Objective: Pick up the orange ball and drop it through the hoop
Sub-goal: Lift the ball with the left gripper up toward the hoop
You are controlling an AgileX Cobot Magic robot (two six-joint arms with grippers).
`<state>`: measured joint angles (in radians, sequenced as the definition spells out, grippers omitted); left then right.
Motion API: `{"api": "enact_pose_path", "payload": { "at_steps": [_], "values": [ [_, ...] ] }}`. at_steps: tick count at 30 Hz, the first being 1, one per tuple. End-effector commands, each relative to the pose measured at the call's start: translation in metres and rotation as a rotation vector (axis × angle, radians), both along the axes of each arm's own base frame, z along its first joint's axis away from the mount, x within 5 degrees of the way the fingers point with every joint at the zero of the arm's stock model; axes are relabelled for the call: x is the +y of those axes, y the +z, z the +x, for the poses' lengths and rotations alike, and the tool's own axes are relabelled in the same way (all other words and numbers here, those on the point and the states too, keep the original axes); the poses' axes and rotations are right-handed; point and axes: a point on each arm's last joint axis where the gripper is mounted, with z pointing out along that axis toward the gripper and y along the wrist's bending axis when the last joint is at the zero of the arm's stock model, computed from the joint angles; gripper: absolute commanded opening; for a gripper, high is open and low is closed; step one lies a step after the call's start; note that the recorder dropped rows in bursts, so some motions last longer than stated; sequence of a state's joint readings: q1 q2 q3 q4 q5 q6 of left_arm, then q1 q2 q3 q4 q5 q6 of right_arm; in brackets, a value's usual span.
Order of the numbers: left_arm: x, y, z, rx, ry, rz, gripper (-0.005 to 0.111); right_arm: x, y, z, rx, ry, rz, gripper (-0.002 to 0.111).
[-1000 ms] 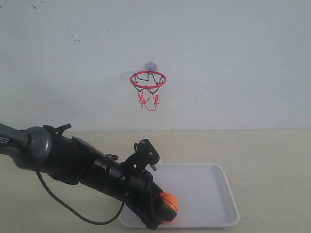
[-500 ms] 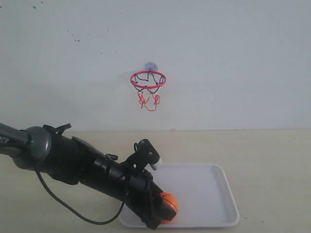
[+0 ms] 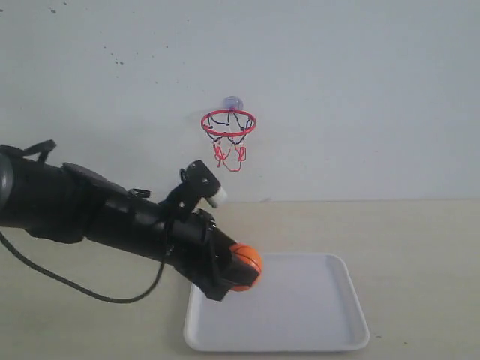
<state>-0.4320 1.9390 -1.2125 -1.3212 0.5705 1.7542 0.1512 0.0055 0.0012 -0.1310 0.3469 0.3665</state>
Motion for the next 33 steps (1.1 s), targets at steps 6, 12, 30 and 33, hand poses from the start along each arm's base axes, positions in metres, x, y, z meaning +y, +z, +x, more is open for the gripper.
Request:
{"api": "enact_pose_path", "payload": {
  "at_steps": [6, 12, 30, 33],
  "values": [
    [0.095, 0.039, 0.050, -0.096, 0.298, -0.115, 0.004, 0.000, 0.002, 0.000, -0.021, 0.000, -0.013, 0.000],
    [0.109, 0.063, 0.090, -0.217, 0.354, -0.179, 0.004, 0.000, 0.002, 0.000, -0.021, 0.000, -0.013, 0.000],
    [0.093, 0.073, 0.186, -0.336, 0.354, -0.380, 0.004, 0.000, 0.002, 0.000, -0.021, 0.000, -0.013, 0.000],
    [0.086, 0.081, 0.193, -0.372, 0.335, -0.409, 0.004, 0.000, 0.002, 0.000, -0.021, 0.000, -0.013, 0.000]
  ]
}}
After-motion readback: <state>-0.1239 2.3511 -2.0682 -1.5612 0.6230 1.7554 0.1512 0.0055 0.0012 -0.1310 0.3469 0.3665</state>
